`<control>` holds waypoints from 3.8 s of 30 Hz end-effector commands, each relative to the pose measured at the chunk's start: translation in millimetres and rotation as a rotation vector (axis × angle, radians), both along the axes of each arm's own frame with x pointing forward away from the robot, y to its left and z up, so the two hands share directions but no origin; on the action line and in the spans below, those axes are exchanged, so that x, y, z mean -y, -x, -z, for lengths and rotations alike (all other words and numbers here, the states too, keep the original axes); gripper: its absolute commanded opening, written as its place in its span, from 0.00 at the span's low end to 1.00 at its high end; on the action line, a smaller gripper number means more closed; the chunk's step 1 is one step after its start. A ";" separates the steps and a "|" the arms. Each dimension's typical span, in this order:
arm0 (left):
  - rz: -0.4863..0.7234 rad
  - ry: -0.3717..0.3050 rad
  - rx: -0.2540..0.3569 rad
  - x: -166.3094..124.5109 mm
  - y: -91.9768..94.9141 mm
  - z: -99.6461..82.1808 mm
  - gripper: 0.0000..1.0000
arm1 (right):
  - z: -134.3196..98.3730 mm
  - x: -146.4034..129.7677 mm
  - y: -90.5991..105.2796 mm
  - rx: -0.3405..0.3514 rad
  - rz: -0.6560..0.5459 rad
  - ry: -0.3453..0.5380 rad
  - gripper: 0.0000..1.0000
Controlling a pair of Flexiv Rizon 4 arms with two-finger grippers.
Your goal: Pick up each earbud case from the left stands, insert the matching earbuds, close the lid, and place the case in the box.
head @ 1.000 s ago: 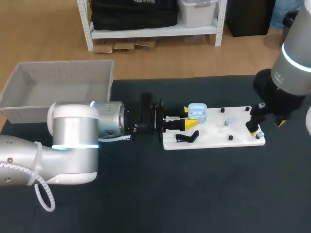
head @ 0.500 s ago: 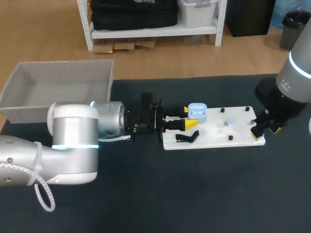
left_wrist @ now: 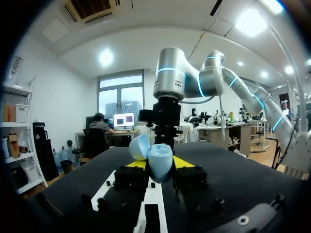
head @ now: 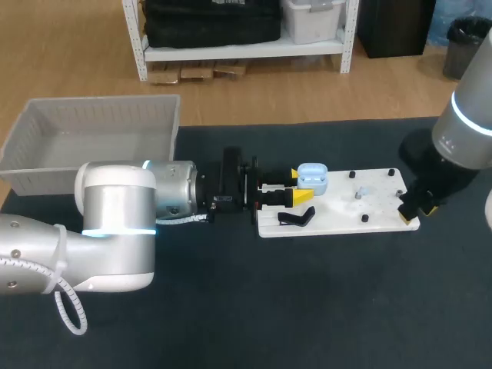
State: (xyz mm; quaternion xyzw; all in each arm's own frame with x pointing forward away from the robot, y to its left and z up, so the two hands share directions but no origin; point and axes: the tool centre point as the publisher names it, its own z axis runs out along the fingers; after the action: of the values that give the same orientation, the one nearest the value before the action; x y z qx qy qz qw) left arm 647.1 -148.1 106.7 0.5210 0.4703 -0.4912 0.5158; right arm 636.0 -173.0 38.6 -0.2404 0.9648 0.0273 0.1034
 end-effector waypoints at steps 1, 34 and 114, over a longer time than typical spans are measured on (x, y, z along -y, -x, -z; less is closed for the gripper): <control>-0.003 0.004 0.002 -0.3 0.4 0.9 0.00 | 5.1 -0.7 -2.7 0.008 0.001 0.003 0.47; -0.003 0.004 0.002 -0.3 0.4 0.9 0.00 | 18.6 7.0 -14.3 0.024 0.029 0.014 0.38; -0.003 0.004 0.002 -0.3 0.4 0.9 0.00 | -136.4 -151.5 12.5 -0.100 0.632 0.034 0.00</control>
State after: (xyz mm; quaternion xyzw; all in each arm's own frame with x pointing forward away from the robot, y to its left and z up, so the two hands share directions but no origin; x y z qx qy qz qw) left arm 647.1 -148.1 106.6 0.5210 0.4704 -0.4912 0.5158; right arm 614.5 -33.8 172.4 0.0211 0.9968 0.0165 0.0758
